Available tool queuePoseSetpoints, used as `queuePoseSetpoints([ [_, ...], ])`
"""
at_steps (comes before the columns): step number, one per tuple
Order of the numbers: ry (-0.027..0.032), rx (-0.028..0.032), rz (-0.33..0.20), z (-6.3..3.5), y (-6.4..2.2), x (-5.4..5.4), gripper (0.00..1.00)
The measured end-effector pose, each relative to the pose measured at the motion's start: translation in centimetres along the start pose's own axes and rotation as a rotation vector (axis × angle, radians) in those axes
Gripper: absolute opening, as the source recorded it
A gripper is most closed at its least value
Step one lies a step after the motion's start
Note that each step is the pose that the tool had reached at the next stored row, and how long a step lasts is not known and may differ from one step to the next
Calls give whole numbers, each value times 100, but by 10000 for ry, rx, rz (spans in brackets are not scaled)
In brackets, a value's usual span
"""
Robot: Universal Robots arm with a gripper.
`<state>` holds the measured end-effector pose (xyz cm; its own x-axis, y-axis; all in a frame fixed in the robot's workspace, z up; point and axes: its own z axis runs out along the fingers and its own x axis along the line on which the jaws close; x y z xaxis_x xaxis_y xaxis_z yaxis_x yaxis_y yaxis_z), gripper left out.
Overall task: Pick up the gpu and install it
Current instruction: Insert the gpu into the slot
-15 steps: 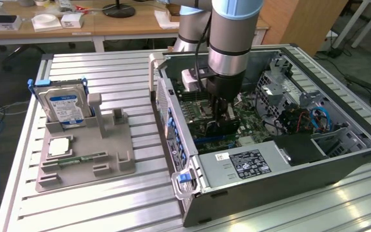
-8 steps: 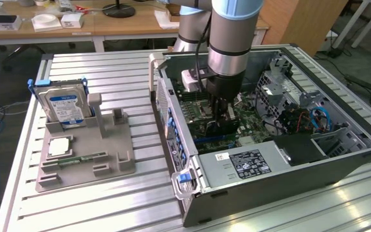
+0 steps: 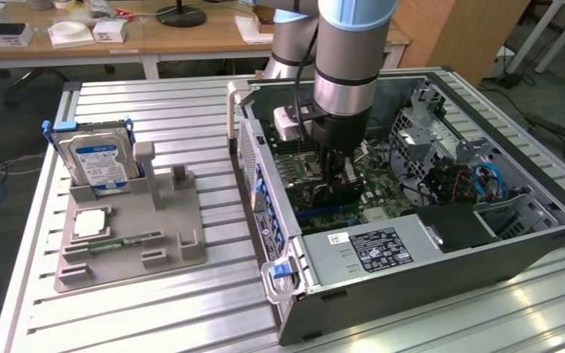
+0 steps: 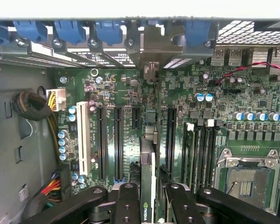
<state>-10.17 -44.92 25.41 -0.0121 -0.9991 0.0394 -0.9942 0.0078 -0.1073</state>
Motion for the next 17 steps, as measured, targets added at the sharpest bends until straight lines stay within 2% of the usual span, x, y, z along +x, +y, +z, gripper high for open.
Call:
queuePoseSetpoints([
  [5,-2,43,-7,2,13,-1,26],
  [17,-4,60,-25,0,42,-2,26],
])
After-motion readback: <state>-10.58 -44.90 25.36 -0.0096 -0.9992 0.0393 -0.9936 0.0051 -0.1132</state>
